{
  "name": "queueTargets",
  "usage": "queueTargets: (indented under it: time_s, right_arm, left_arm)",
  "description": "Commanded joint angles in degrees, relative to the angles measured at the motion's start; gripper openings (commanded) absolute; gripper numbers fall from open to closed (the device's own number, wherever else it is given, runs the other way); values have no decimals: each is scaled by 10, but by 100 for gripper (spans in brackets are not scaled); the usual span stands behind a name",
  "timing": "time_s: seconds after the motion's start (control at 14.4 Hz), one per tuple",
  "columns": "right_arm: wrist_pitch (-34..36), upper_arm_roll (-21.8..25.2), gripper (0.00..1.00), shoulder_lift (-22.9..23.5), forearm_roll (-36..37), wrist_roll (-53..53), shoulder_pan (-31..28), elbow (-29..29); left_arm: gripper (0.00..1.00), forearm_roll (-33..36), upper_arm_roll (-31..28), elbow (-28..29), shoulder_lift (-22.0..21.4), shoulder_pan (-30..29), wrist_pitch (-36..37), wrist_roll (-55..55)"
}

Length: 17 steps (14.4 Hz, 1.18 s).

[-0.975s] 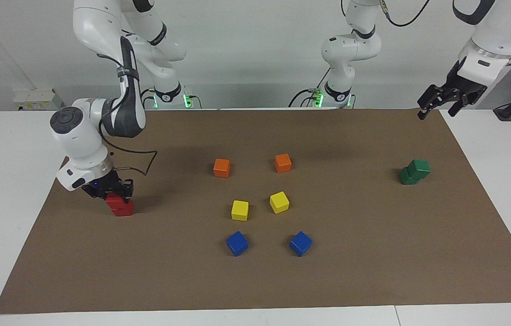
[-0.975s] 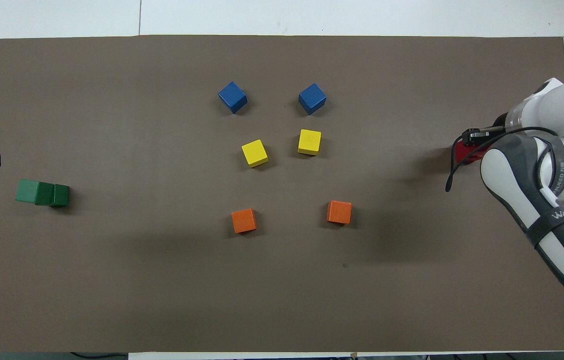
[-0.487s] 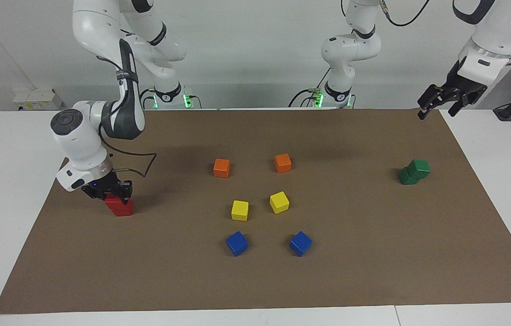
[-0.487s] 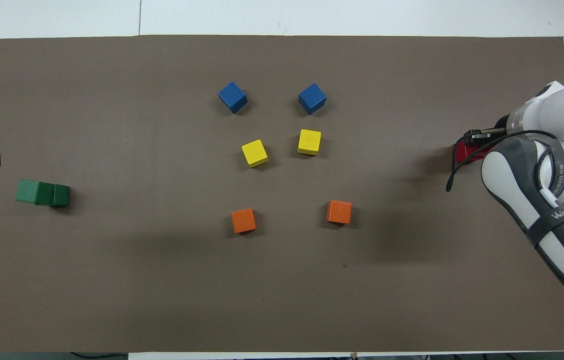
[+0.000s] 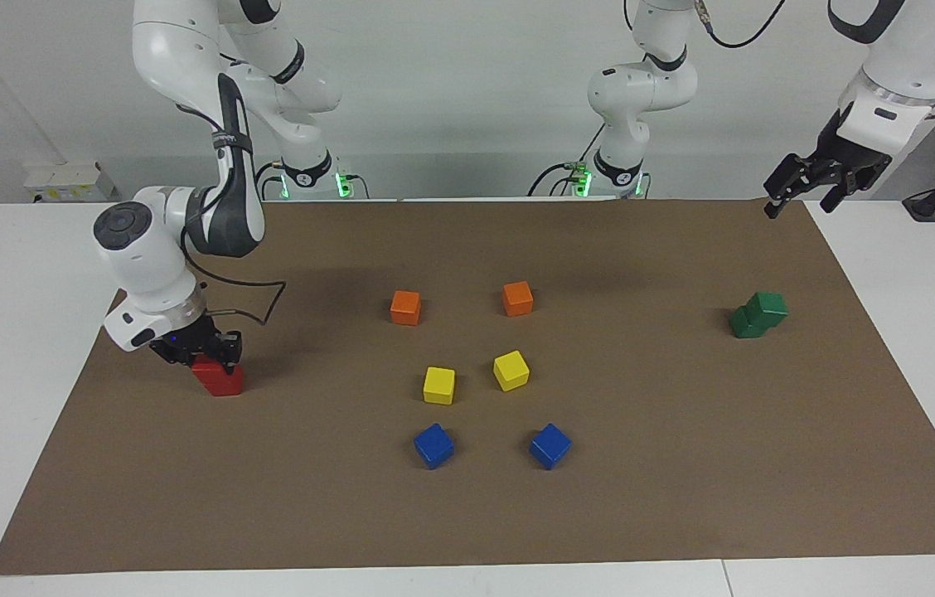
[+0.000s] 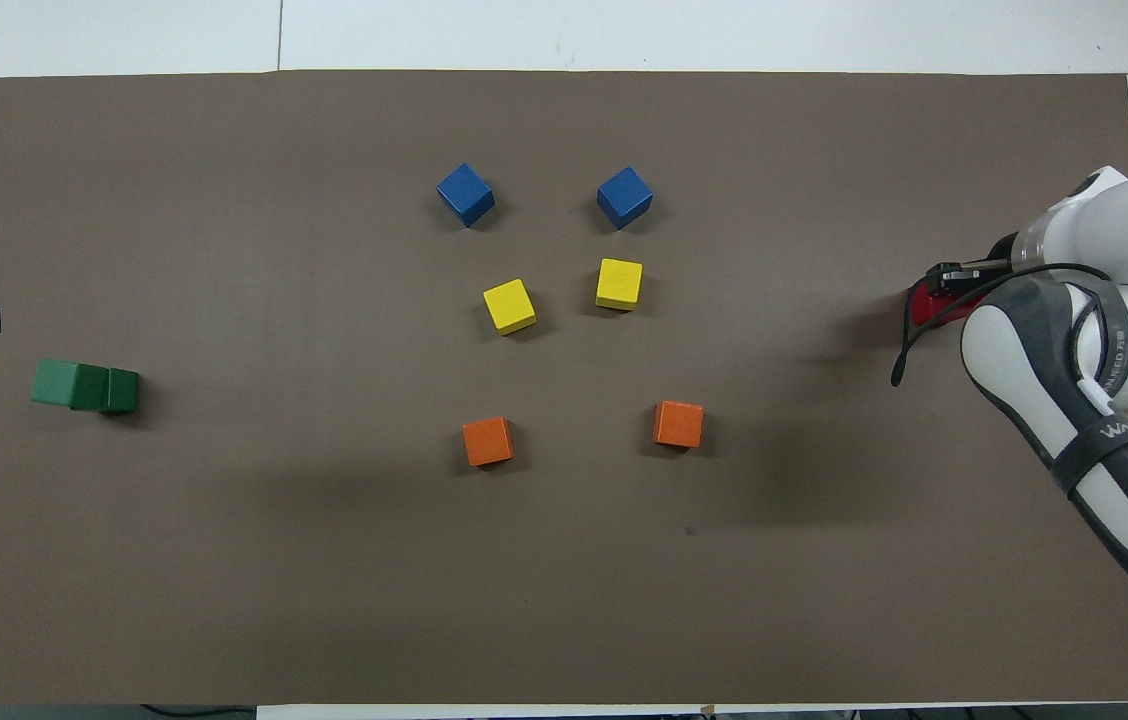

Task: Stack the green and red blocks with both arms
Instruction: 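Lower and align the red block onto the first red with the right gripper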

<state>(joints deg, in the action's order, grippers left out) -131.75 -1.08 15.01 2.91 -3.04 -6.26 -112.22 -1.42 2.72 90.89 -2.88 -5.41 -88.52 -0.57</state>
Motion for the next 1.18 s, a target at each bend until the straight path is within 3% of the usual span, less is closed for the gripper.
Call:
queueTargets:
  time_s: [0.0,1.11]
  right_arm:
    - [-17,-4,0,-4,-4,-6,-2,-13]
    - [-32,-4,0,4,-4,-18,-8,-14]
  left_arm:
    - [100,5,-4,7,-12,8,-2,-1]
    - [100,5,-4,7,-12,8,0,-2]
